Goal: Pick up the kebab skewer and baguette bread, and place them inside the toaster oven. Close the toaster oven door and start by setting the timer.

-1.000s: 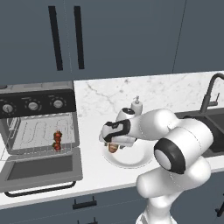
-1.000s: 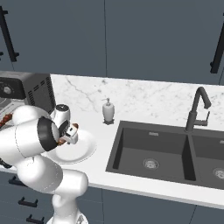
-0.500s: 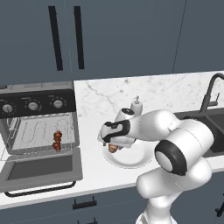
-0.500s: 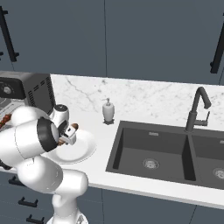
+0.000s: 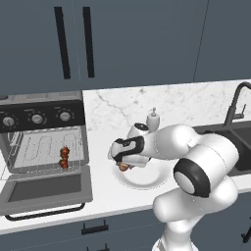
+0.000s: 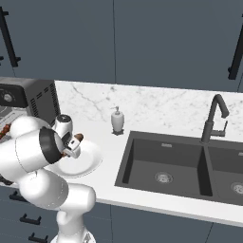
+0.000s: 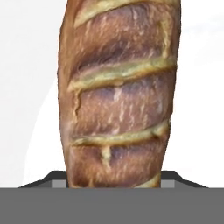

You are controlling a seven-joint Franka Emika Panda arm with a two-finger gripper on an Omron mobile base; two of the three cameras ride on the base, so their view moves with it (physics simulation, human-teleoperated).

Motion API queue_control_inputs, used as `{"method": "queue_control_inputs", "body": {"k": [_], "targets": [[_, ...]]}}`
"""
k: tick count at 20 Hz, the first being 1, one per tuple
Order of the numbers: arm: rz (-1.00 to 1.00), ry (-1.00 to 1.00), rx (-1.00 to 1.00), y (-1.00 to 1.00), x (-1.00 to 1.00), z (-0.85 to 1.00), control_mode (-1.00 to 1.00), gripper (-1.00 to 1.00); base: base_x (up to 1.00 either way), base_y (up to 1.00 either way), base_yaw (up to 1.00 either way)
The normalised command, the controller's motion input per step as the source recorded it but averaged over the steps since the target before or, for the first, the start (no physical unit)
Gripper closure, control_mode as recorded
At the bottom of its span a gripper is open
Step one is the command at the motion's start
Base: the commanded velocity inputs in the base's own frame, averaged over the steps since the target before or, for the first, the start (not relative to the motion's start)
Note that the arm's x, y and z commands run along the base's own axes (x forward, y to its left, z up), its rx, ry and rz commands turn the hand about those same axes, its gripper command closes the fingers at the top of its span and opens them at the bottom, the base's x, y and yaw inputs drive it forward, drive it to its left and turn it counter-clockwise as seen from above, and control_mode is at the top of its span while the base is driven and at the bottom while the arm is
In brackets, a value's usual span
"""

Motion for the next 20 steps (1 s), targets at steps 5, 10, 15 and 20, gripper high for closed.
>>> {"method": "queue_control_inputs", "body": {"k": [5,10,15,20], "targets": [[0.0,0.02,0.0,0.0,0.0,-0.02,-1.0,1.0,0.0,0.0,0.0],[0.0,0.0,0.04,0.15,-0.41,0.6,-1.0,1.0,0.0,0.0,0.0],[0.05,0.01,-0.01,0.75,-0.72,0.98,-1.0,1.0,0.0,0.0,0.0],[0.22,0.04,-0.09,1.0,-0.65,0.77,-1.0,1.0,0.0,0.0,0.0]]}}
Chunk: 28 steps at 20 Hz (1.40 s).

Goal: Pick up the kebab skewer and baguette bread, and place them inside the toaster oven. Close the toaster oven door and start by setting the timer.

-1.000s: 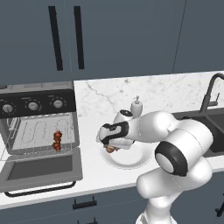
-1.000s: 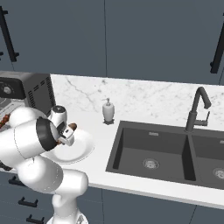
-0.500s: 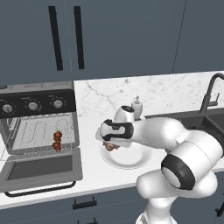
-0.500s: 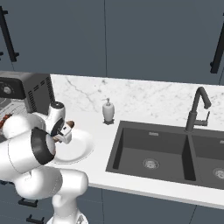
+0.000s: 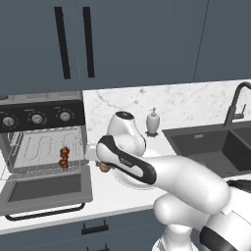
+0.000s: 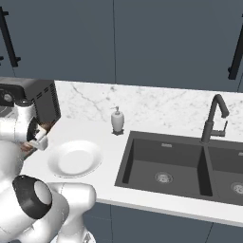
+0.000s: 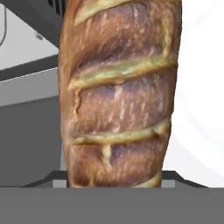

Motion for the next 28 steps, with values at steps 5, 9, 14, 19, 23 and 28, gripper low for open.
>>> {"method": "queue_control_inputs", "body": {"k": [5,9,14,19,23,28], "targets": [[0.22,0.0,-0.08,1.0,-0.52,0.81,-1.0,1.0,0.0,0.0,0.0],[0.19,0.03,-0.08,1.0,-0.08,0.62,-1.0,1.0,0.0,0.0,0.0],[0.18,0.1,-0.02,1.0,0.0,0.45,-1.0,1.0,0.0,0.0,0.0],[0.1,0.12,-0.02,0.95,0.0,-0.03,-1.0,1.0,0.0,0.0,0.0],[0.01,0.02,-0.11,0.46,0.08,-0.34,-1.0,1.0,0.0,0.0,0.0],[0.0,0.0,-0.07,0.06,0.19,-0.21,-1.0,1.0,0.0,0.0,0.0]]}}
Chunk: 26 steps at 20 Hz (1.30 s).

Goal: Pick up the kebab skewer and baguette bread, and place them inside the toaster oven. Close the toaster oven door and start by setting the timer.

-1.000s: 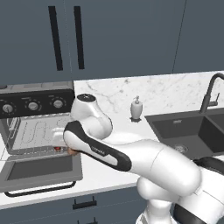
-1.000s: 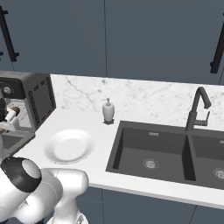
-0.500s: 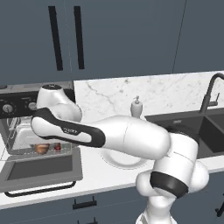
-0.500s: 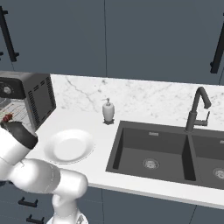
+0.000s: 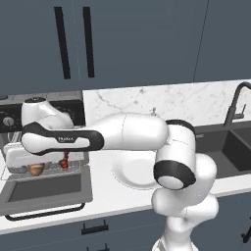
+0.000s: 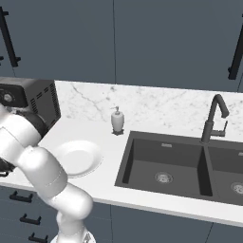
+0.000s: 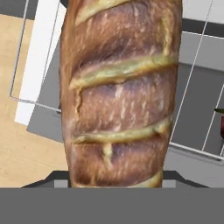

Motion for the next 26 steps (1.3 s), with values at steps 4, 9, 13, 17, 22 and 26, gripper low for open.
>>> {"method": "queue_control_inputs", "body": {"k": [4,9,13,17,22,26], "targets": [[0.0,0.0,-0.01,0.13,0.25,-0.02,-1.0,1.0,0.0,0.0,0.0],[-0.02,0.04,0.0,0.38,0.05,-0.35,-1.0,1.0,0.0,0.0,0.0],[-0.02,0.01,-0.01,0.09,0.17,-0.31,-1.0,1.0,0.0,0.0,0.0],[0.0,0.0,-0.01,0.01,0.2,-0.05,-1.0,1.0,0.0,0.0,0.0],[0.0,0.0,-0.01,0.0,0.22,-0.24,-1.0,1.0,0.0,0.0,0.0],[0.0,0.0,-0.02,0.0,0.05,-0.38,-1.0,1.0,0.0,0.0,0.0]]}}
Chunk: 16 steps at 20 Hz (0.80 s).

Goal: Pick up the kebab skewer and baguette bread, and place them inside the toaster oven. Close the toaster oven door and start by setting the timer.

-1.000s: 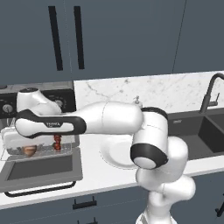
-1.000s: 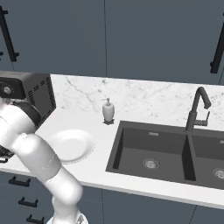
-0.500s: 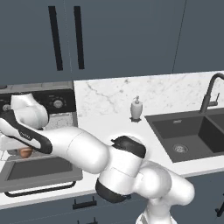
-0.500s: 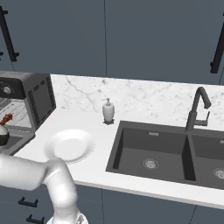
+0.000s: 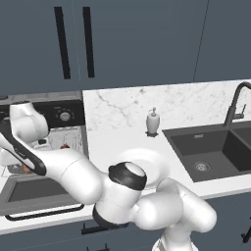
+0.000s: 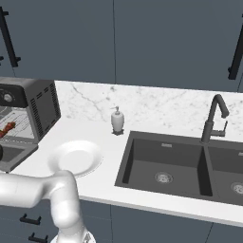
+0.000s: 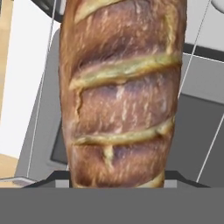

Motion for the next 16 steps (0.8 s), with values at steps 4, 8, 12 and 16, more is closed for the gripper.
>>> {"method": "queue_control_inputs", "body": {"k": [4,8,12,16], "targets": [[0.0,0.0,-0.02,0.0,0.03,-0.32,-1.0,1.0,0.0,0.0,0.0],[0.0,0.0,-0.01,0.04,0.0,-0.23,-1.0,-1.0,0.0,0.0,0.0],[0.0,0.0,0.0,0.0,-0.16,-0.04,-1.0,-1.0,0.0,0.0,0.0],[0.0,-0.01,0.0,0.0,-0.38,0.02,-1.0,-1.0,0.0,0.0,0.0]]}}
